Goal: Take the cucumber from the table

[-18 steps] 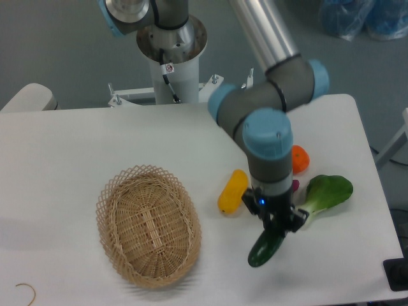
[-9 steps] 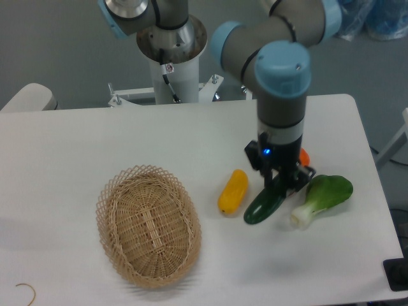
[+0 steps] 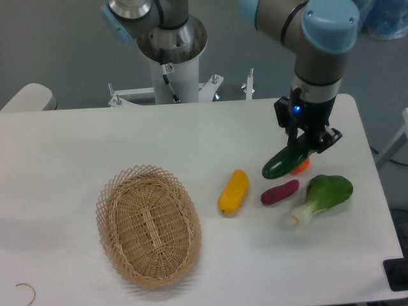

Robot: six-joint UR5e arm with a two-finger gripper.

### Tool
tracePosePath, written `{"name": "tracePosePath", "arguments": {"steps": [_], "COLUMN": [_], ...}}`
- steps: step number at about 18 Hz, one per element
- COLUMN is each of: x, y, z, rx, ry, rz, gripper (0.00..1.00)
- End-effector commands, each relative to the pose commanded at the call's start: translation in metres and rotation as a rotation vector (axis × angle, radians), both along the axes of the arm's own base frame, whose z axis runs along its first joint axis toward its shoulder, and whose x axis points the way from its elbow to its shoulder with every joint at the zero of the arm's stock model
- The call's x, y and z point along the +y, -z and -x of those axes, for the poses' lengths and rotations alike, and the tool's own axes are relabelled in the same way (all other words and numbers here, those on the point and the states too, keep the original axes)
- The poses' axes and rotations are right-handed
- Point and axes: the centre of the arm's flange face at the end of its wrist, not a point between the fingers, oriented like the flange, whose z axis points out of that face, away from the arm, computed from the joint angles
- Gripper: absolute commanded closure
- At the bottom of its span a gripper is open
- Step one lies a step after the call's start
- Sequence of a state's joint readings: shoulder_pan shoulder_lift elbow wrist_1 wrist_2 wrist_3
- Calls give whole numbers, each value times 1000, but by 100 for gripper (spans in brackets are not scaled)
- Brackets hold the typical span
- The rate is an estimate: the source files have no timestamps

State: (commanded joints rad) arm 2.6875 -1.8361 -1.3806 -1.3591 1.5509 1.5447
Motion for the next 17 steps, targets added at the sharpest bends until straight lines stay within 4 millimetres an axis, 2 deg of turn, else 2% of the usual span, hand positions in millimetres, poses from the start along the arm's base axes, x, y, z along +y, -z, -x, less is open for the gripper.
{"name": "tracePosePath", "arguments": {"steps": [7, 17], "x": [6, 8], "y": [10, 6], "z": [1, 1], "rx": [-11, -5], "ry": [8, 5], "rz": [5, 0], "gripper": [62, 62]}}
